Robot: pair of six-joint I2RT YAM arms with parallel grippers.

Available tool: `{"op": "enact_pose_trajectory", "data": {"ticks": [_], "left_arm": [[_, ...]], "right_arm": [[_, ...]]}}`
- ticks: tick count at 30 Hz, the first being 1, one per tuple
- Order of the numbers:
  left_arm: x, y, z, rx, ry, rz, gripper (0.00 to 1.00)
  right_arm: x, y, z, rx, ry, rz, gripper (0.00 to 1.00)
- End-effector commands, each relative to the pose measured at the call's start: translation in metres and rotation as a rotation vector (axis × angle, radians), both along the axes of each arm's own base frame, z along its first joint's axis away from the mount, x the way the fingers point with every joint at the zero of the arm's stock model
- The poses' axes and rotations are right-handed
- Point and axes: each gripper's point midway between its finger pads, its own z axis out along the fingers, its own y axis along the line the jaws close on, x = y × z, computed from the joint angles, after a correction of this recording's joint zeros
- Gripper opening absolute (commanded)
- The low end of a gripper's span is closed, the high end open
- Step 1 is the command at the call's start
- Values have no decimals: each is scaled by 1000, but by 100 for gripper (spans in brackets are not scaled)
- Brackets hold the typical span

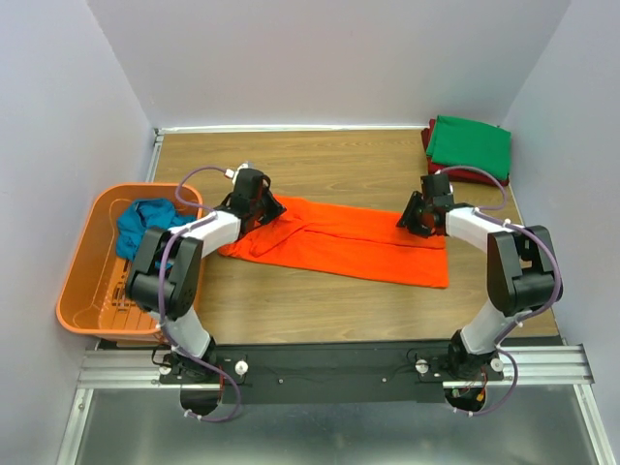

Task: Fold and stack the t-shirts
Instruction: Fold the tshirt

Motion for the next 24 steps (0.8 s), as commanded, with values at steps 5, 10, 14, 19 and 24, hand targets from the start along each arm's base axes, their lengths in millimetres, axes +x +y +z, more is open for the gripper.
{"op": "enact_pose_trajectory", "data": {"ticks": [5, 10, 14, 19, 24], "left_arm": [[29, -13, -41, 28, 108, 28, 4], [51, -21, -50, 68, 128, -4, 2], [69, -26, -71, 133, 167, -62, 2], [102, -42, -70, 145, 133, -125, 2], [126, -61, -74, 130, 96, -197, 2]], "right_arm": [[-49, -6, -46, 22, 161, -79, 52], [-74, 9, -36, 154, 144, -89, 52], [-111, 24, -32, 274, 124, -76, 52], [-147, 54, -19, 392, 101, -52, 52], [-151, 48, 0, 409, -2, -95, 52]]}}
